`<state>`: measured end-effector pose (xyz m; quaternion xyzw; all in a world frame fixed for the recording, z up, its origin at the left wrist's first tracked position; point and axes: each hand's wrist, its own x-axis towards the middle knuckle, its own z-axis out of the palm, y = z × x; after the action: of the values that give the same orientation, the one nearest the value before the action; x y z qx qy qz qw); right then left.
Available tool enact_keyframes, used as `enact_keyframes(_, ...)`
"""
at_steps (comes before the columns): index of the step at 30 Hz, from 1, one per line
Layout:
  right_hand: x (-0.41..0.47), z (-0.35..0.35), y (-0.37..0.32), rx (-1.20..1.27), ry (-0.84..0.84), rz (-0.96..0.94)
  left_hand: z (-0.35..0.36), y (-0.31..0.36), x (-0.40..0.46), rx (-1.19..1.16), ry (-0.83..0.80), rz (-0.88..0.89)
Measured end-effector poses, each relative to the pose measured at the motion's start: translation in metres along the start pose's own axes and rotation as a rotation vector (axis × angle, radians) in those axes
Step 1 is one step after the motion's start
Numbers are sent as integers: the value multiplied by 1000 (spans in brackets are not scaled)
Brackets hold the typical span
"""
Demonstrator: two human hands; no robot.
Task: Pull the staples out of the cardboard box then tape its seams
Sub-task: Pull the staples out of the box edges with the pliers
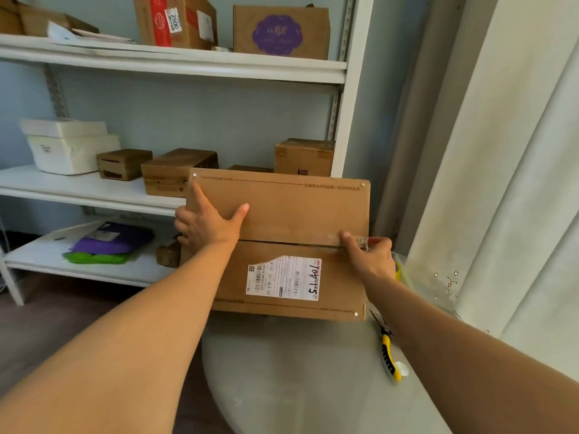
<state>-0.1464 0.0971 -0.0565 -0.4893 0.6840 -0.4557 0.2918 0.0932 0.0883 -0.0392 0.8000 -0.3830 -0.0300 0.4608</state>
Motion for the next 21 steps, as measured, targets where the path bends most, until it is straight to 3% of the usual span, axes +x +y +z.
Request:
enact_keyframes(2,7,-8,-16,-16,6,-50,-10,15,17,93,-79,46)
enact_keyframes(7,14,-20,-13,-130,-82,21,-5,-3,40,270,-602,31)
enact_keyframes(12,18,-20,-10,-171,-152,92,3,-9,31,415,-548,93)
enact_keyframes(21,26,-14,-11,-48,-132,186,50,53,-53,504,-777,469)
